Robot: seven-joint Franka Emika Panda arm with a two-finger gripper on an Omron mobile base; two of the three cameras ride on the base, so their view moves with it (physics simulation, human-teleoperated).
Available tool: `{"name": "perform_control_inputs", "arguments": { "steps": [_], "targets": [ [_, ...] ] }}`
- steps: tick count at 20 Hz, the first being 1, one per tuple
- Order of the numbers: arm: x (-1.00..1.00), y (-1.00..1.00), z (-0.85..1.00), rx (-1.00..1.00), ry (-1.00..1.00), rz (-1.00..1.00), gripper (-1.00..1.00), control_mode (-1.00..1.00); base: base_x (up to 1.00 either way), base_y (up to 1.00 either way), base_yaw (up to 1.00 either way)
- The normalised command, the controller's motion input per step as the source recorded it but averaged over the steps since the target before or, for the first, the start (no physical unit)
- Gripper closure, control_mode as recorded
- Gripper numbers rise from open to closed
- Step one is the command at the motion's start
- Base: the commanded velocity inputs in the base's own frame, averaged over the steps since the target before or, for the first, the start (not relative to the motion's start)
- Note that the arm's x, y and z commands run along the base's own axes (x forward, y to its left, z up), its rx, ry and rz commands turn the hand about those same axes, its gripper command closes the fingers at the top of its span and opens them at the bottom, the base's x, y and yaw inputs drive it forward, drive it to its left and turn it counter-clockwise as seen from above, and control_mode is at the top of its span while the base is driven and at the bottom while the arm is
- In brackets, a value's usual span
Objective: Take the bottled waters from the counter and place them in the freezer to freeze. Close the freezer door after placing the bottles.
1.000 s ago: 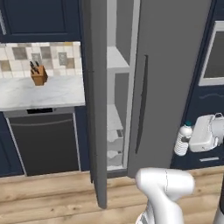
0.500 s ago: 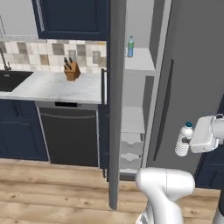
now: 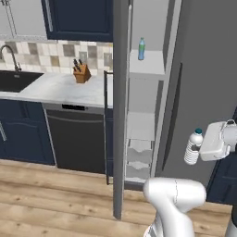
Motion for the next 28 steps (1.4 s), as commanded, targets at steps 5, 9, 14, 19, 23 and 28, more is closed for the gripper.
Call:
{"name": "perform_control_inputs", "arguments": {
  "steps": [5, 9, 14, 19, 23, 28],
  "targets": [
    [0.00, 0.00, 0.00, 0.00, 0.00, 0.00, 1.00, 1.00, 0.30, -0.21, -0.20],
    [0.00, 0.00, 0.00, 0.00, 0.00, 0.00, 1.00, 1.00, 0.45, -0.03, -0.38],
    [0.00, 0.00, 0.00, 0.00, 0.00, 0.00, 1.00, 1.00, 0.60, -0.05, -0.38],
    [0.00, 0.00, 0.00, 0.00, 0.00, 0.00, 1.00, 1.00, 0.54, 0.15, -0.23],
    [0.00, 0.00, 0.00, 0.00, 0.00, 0.00, 1.00, 1.00, 0.31, 0.24, -0.06],
    [0.00, 0.00, 0.00, 0.00, 0.00, 0.00, 1.00, 1.00, 0.25, 0.27, -0.02]
  ]
}}
